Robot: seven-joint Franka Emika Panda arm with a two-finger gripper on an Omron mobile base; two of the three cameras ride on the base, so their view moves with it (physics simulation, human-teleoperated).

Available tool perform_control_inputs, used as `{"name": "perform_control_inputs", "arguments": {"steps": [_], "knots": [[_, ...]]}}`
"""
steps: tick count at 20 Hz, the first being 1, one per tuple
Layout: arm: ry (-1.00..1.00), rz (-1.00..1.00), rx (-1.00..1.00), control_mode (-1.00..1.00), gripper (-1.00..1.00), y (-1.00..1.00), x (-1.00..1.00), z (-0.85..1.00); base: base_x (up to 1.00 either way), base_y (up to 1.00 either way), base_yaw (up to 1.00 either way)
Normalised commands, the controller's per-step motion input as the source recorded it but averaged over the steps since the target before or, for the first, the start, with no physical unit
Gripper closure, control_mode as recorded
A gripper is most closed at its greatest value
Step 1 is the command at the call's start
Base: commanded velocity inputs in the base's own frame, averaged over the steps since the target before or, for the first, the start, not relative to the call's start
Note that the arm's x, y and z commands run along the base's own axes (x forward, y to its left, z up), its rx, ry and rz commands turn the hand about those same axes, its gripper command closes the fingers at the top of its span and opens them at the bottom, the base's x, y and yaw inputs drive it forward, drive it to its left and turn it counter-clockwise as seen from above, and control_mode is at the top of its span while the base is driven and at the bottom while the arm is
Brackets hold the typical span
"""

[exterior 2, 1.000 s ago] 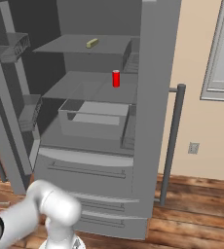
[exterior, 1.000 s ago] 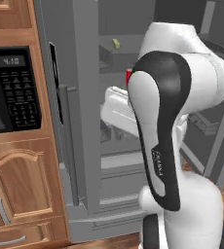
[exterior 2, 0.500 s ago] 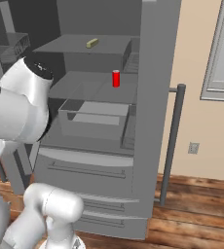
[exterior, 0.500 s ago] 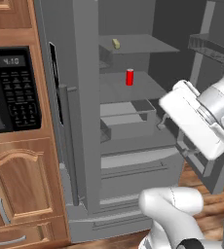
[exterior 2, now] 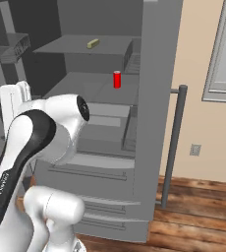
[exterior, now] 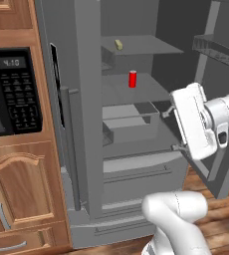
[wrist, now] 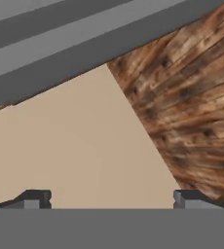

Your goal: Retrieve the butter from the fridge and place it on a plate on the dining table. Then retrieve the butter knife by the fridge and place it near the plate.

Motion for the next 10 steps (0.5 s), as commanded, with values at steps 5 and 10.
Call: {"name": "perform_control_inputs", "arguments": {"steps": [5, 10], "knots": [[0.0, 0.0, 0.21, -1.0, -1.0, 0.02, 0.61, -0.03, 0.0, 0.0, 0.0], [0.01, 0.0, 0.08, -1.0, -1.0, 0.04, 0.6, -0.12, 0.0, 0.0, 0.0]]}}
